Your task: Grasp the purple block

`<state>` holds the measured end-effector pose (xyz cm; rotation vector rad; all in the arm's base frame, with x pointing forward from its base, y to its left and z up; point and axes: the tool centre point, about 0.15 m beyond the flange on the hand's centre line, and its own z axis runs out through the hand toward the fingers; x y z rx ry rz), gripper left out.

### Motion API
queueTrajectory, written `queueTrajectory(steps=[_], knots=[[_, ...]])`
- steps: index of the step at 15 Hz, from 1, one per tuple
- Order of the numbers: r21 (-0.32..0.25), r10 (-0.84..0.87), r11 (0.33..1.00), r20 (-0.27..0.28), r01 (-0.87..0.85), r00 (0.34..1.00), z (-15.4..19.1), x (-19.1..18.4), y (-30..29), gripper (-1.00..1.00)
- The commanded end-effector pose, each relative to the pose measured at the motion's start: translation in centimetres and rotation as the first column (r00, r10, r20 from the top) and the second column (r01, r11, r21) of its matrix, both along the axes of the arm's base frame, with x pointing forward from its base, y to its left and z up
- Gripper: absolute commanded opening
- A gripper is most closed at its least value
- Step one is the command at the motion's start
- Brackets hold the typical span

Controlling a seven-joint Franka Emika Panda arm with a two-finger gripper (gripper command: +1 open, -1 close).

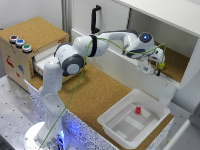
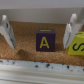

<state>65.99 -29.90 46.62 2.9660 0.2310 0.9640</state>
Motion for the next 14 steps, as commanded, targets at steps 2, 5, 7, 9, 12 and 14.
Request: queueTrajectory(steps=[2, 5, 7, 9, 12, 14], knots=[[0.084, 0.094, 0.992, -0.054, -0.089, 0.994, 0.2, 4.1, -0.8, 1.0], [0.072, 0.098, 0.993, -0.039, -0.095, 0.994, 0.6, 4.6, -0.3, -1.0], [0.067, 0.082, 0.995, -0.034, -0.079, 0.996, 1.0, 5.7, -0.7, -1.0], [0.075, 0.074, 0.995, -0.046, -0.07, 0.996, 1.1, 6.2, -1.1, -1.0], [0.079, 0.063, 0.995, -0.076, -0.057, 0.995, 0.5, 5.3, -0.8, -1.0], [0.093, 0.062, 0.994, -0.096, -0.054, 0.993, -0.1, 4.6, -0.5, -1.0]])
